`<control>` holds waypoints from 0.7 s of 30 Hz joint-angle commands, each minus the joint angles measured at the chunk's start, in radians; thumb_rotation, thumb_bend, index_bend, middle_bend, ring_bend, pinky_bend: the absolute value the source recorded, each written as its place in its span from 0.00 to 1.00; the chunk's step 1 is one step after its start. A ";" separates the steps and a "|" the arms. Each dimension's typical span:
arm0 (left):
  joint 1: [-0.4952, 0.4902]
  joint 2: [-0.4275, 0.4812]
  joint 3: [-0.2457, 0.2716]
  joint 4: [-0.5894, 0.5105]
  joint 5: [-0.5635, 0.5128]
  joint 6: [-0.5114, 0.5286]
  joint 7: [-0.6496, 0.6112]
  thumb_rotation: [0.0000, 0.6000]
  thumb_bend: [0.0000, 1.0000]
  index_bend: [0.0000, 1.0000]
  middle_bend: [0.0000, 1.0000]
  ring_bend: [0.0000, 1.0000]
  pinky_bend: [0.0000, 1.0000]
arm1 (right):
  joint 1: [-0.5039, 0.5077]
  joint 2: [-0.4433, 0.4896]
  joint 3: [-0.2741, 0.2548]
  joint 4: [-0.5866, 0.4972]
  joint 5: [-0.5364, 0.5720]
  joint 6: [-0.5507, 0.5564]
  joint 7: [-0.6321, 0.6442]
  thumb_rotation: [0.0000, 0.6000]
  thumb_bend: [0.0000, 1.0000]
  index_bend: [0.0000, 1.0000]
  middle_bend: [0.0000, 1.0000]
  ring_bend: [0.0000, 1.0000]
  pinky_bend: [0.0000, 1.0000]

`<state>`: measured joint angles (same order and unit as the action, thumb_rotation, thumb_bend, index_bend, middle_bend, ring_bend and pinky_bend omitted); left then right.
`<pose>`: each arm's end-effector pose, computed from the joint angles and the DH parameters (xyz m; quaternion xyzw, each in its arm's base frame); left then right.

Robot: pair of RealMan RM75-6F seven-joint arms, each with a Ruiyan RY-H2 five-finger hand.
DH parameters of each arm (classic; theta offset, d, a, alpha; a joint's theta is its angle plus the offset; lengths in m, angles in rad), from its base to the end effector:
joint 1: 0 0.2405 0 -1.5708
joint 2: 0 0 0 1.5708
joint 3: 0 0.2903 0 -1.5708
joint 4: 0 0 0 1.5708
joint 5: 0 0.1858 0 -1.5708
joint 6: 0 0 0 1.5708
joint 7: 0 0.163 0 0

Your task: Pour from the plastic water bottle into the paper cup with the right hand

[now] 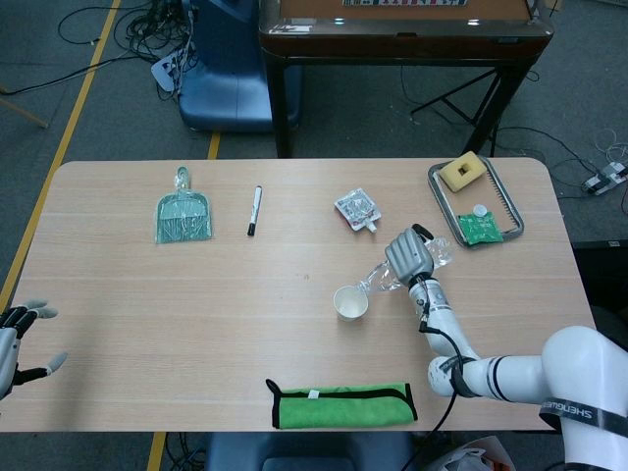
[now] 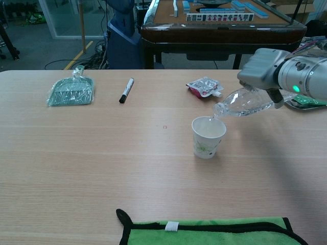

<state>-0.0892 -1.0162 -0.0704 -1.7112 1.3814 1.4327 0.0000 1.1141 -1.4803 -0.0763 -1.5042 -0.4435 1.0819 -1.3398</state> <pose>-0.3355 0.2037 0.2249 -0.5654 -0.4202 -0.3632 0.6098 -0.1644 -0.4305 0.0240 0.8240 -0.0662 0.0026 0.5627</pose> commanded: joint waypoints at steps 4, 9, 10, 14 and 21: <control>-0.001 0.002 -0.002 -0.002 -0.001 0.000 0.001 1.00 0.15 0.34 0.23 0.23 0.47 | 0.001 -0.005 0.004 0.000 0.001 0.003 -0.008 1.00 0.16 0.62 0.63 0.49 0.49; 0.000 0.001 -0.001 -0.001 -0.001 0.000 0.002 1.00 0.15 0.34 0.23 0.23 0.47 | -0.005 -0.006 0.011 0.000 0.003 -0.002 0.007 1.00 0.16 0.62 0.63 0.49 0.49; 0.000 0.001 -0.001 -0.002 -0.001 0.000 0.001 1.00 0.15 0.34 0.23 0.23 0.47 | -0.007 -0.007 0.012 0.001 0.002 -0.004 0.012 1.00 0.16 0.62 0.63 0.49 0.49; -0.001 0.001 -0.002 -0.002 -0.001 -0.001 0.003 1.00 0.15 0.34 0.23 0.23 0.47 | -0.018 -0.008 0.023 0.004 0.004 -0.018 0.044 1.00 0.16 0.62 0.63 0.49 0.49; 0.000 0.001 -0.001 -0.002 -0.002 -0.001 0.004 1.00 0.15 0.34 0.23 0.23 0.47 | -0.051 -0.010 0.065 0.017 0.000 -0.063 0.171 1.00 0.17 0.62 0.63 0.49 0.49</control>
<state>-0.0897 -1.0153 -0.0715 -1.7129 1.3791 1.4314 0.0038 1.0776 -1.4896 -0.0290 -1.4935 -0.4397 1.0372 -1.2119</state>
